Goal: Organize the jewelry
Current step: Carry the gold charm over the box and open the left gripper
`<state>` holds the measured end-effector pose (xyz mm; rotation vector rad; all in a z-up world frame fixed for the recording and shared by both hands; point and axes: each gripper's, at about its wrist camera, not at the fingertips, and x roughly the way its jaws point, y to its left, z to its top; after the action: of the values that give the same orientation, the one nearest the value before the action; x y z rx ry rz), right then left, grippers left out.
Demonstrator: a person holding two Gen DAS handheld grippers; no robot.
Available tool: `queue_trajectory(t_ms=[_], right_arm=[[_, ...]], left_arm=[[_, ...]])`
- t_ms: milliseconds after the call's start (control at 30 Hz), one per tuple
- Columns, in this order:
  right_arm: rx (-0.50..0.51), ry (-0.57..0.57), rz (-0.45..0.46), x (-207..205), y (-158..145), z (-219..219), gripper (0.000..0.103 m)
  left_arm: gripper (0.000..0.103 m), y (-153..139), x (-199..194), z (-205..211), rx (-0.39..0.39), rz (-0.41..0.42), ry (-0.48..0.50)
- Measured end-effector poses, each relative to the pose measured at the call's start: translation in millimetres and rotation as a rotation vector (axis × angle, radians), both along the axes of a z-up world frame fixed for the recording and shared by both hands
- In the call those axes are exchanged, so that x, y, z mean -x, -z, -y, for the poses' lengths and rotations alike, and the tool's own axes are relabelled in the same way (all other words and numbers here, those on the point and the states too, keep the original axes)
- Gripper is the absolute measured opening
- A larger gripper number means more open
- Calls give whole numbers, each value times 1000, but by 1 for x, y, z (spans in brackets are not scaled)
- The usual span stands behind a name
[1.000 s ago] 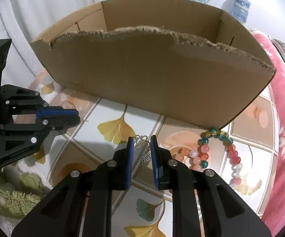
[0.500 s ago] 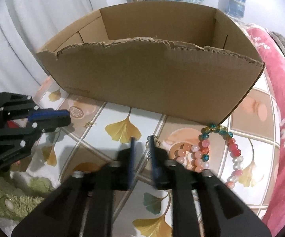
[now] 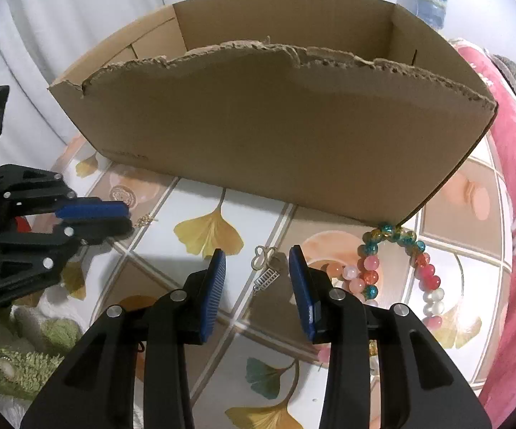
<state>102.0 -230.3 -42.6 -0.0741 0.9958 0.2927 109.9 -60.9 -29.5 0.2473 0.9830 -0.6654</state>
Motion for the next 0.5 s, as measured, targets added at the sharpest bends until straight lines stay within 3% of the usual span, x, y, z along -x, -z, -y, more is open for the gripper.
queue_trajectory(t_ms=[300,500], right_arm=[[-9,-2,-1,-1,0,3,36],[15,-21,3,2,4,-3,36]], left_arm=[[13,8,-4,8,-20,2,18],[3,9,-2,10,-44,26,20]])
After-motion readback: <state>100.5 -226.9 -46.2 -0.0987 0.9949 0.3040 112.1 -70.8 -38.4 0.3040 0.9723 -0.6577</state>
